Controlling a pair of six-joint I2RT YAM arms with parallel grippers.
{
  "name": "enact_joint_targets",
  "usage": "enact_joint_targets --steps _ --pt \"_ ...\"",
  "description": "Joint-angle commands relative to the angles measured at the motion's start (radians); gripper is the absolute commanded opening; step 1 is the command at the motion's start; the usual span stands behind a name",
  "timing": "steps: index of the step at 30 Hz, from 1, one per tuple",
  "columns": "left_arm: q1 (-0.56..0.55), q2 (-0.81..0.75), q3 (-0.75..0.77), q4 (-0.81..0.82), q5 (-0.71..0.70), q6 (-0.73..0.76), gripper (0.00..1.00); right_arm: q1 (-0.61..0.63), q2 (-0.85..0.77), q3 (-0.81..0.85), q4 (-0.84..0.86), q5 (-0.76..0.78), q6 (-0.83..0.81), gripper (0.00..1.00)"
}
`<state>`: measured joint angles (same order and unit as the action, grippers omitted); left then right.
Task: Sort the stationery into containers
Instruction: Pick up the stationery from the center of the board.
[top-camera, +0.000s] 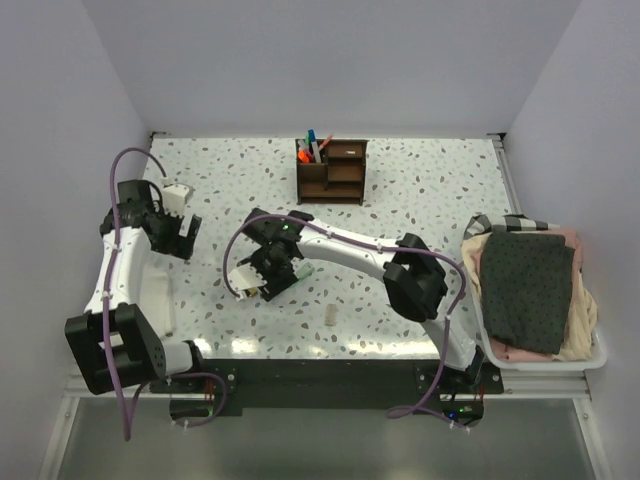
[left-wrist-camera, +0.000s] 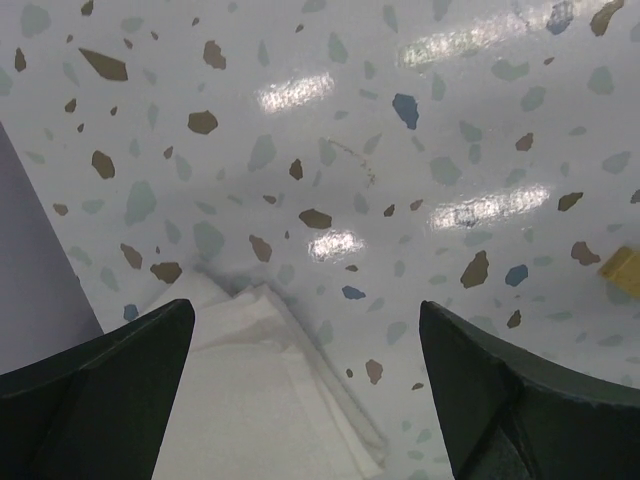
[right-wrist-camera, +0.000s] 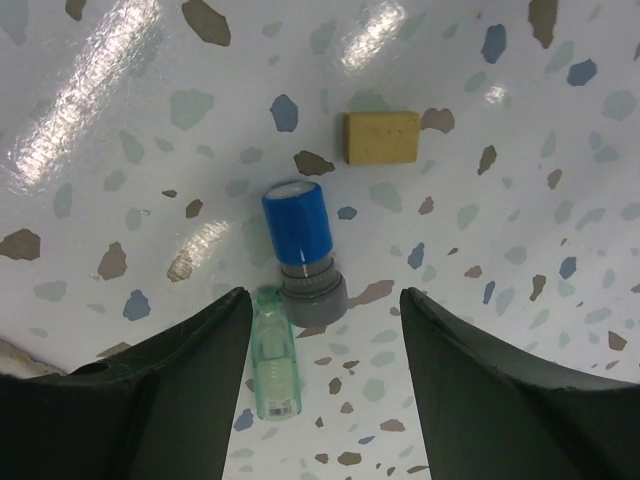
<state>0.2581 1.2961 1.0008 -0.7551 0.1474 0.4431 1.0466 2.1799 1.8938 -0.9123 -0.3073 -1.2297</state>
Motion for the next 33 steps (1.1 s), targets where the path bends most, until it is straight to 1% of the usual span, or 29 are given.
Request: enact_joint_targets --steps 1,6,12,24,33 --pt "-0.068 -0.004 -0.004 0.100 -0.008 -0.032 1.00 0.015 0.023 0.036 -0.072 0.059 -0.042 0.64" --pt "-0.063 0.005 0.036 0.120 0.004 -0.086 1.00 0.026 0.052 0.054 -0.105 0.062 -0.034 0.63" --pt "-0.036 -0.001 0.052 0.123 0.037 -0.129 1.00 0.026 0.066 0.050 -0.074 0.057 -0.027 0.63" --pt "-0.034 -0.017 0.041 0.096 0.043 -0.121 1.00 0.056 0.092 0.060 0.032 0.025 0.029 0.63" --pt "-0.046 -0.029 0.039 0.108 0.044 -0.116 1.00 0.079 0.153 0.119 0.006 0.060 0.056 0.61"
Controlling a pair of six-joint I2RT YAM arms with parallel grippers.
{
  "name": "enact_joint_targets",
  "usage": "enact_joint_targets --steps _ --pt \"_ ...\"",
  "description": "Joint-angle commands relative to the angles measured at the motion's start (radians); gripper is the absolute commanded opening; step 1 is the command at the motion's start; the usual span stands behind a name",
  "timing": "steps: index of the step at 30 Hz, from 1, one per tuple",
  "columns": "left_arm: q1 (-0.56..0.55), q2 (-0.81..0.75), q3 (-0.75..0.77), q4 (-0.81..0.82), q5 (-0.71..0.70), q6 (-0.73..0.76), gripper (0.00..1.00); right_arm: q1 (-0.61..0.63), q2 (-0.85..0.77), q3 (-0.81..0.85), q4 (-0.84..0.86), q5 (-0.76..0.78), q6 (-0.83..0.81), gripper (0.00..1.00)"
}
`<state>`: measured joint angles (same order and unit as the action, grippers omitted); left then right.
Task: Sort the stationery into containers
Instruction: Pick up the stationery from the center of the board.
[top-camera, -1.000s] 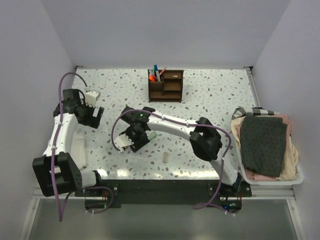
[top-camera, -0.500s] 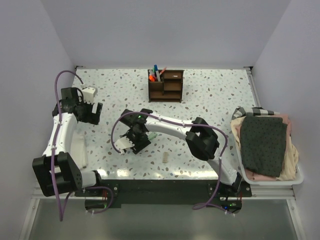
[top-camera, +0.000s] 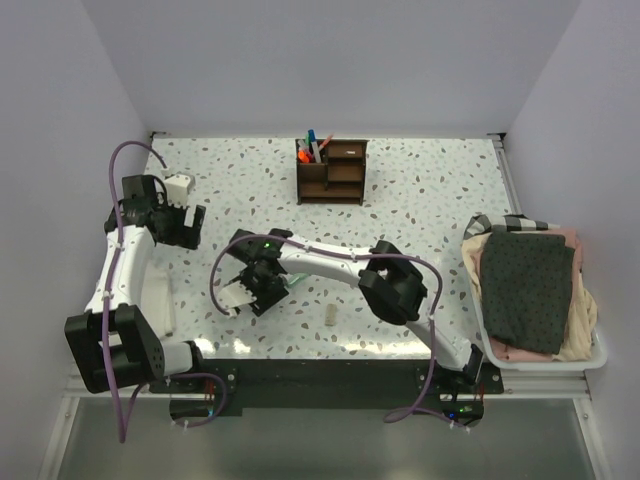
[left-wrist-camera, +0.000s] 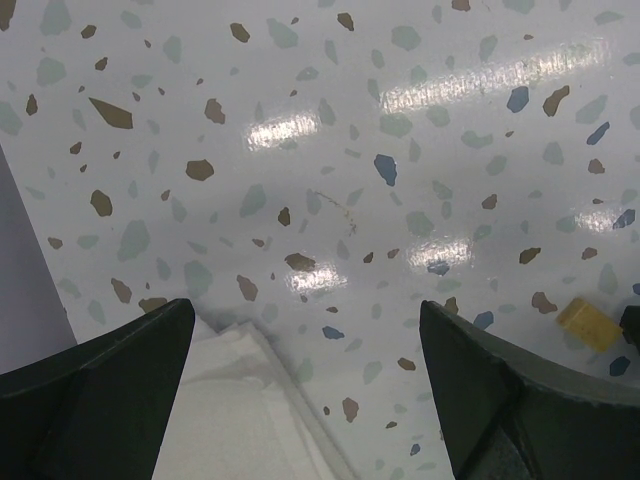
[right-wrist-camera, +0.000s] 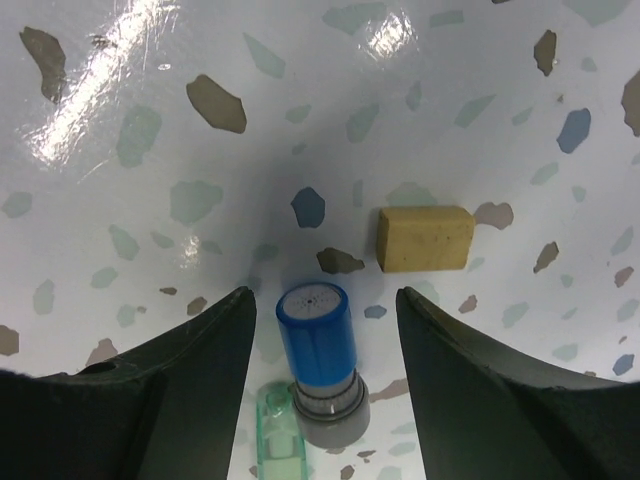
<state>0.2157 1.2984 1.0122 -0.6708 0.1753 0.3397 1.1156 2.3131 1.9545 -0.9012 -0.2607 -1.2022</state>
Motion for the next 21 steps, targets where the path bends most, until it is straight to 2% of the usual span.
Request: enact_joint_targets --steps 1,15,21 --pt "-0.009 -0.034 0.026 0.023 0.016 -0.013 1.00 0.010 0.026 0.063 -0.010 0.017 0.033 0.61" --pt "-0.030 -0.034 0.011 0.040 0.018 -0.016 1.00 0.013 0.039 0.061 -0.094 0.069 0.039 0.49" --pt "-0.033 -0.033 0.008 0.053 0.030 -0.027 1.00 0.013 0.045 0.075 -0.094 0.061 0.053 0.36"
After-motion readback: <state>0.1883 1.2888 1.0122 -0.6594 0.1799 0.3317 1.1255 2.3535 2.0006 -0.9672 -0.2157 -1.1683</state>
